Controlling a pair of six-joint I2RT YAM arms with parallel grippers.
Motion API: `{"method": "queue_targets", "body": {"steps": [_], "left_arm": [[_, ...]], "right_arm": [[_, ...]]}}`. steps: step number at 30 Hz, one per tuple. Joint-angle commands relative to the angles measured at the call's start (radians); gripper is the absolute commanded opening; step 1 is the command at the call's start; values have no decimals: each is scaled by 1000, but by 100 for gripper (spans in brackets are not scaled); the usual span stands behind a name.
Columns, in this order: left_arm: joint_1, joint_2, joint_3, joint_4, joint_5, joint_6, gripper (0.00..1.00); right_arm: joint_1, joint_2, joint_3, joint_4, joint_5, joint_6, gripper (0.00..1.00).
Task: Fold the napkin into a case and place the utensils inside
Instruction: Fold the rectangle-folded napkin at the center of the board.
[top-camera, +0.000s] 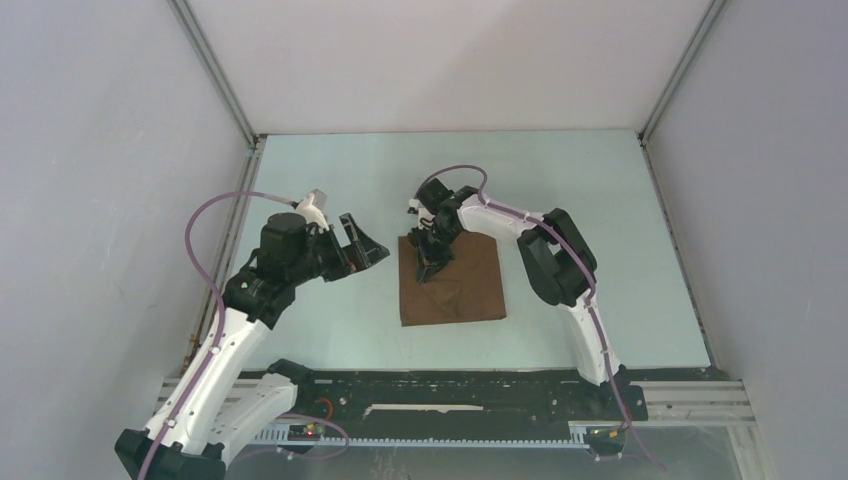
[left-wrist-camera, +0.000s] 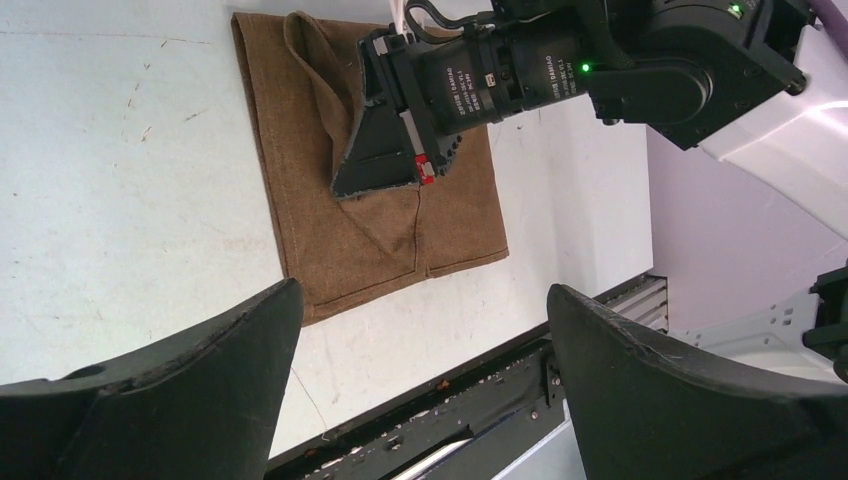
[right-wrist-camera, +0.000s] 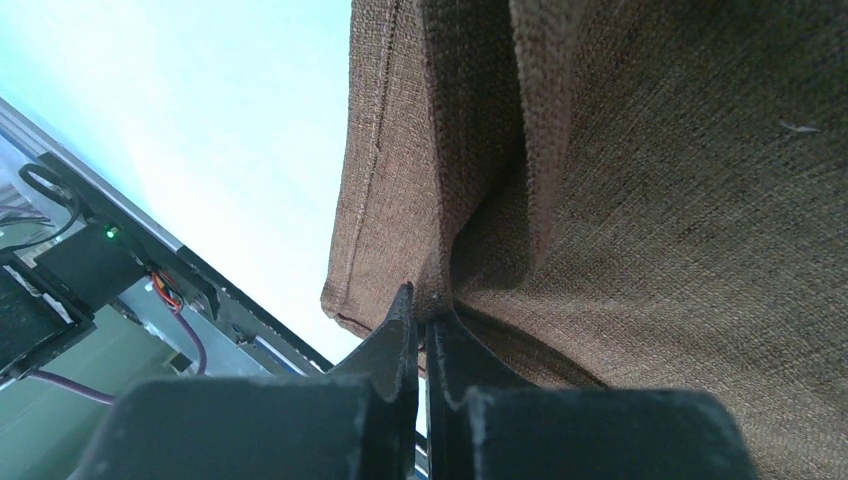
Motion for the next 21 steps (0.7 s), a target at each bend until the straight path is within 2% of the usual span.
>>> {"method": "queue_targets", "body": {"steps": [1, 21], "left_arm": [[-3, -2, 8, 12, -6, -4, 100], [-2, 3, 4, 13, -7, -5, 100]], "right_arm": [[15, 18, 52, 22, -31, 31, 0], [32, 14, 72, 6, -30, 42, 0]]}}
